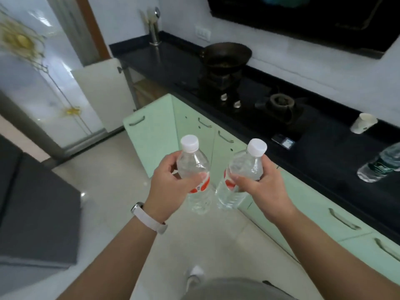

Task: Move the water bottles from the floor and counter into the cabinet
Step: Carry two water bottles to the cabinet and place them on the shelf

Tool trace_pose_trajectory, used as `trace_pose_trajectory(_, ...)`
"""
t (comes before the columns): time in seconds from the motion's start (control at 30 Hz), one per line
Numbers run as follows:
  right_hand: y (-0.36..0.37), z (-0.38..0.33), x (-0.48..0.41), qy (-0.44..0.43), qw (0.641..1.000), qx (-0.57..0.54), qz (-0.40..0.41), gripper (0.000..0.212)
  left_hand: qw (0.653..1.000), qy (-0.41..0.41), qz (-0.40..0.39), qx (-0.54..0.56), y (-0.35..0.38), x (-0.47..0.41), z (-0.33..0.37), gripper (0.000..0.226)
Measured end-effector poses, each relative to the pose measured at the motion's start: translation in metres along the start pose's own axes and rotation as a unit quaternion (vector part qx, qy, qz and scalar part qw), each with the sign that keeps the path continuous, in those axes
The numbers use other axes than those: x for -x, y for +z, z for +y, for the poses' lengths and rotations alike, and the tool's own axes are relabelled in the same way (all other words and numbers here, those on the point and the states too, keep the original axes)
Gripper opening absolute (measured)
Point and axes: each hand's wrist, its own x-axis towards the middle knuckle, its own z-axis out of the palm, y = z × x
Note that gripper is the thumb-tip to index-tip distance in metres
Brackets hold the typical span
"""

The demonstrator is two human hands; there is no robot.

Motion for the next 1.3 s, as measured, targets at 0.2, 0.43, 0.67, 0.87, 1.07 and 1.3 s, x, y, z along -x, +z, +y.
trace_pose_trajectory(0.2, 0.087, -0.019, -0.045, -0.025, 0.996, 0.019, -0.087, 0.041, 0.995, 0.005, 0.099, 0.005, -0.076, -0.017, -0.012, 0.053)
trace_pose_trajectory(0.43, 0.154, -0.016, -0.101, -0.012, 0.987, 0.006, -0.157, 0.048, 0.977, -0.007, 0.207, -0.045, -0.128, -0.052, -0.038, 0.059)
trace_pose_trajectory(0.67, 0.206, 0.001, -0.198, 0.007, 0.976, -0.001, -0.216, 0.046, 0.964, -0.036, 0.254, -0.075, -0.15, -0.13, -0.046, 0.064)
trace_pose_trajectory(0.87, 0.236, 0.0, -0.299, 0.002, 0.969, 0.005, -0.246, 0.054, 0.955, -0.062, 0.279, -0.082, -0.164, -0.214, -0.031, 0.049)
trace_pose_trajectory(1.07, 0.282, -0.008, -0.372, -0.006, 0.958, 0.02, -0.287, 0.074, 0.938, -0.056, 0.328, -0.095, -0.184, -0.265, -0.022, 0.061)
trace_pose_trajectory(1.3, 0.347, -0.017, -0.404, -0.012, 0.945, 0.044, -0.324, 0.082, 0.924, -0.053, 0.361, -0.116, -0.234, -0.297, -0.031, 0.048)
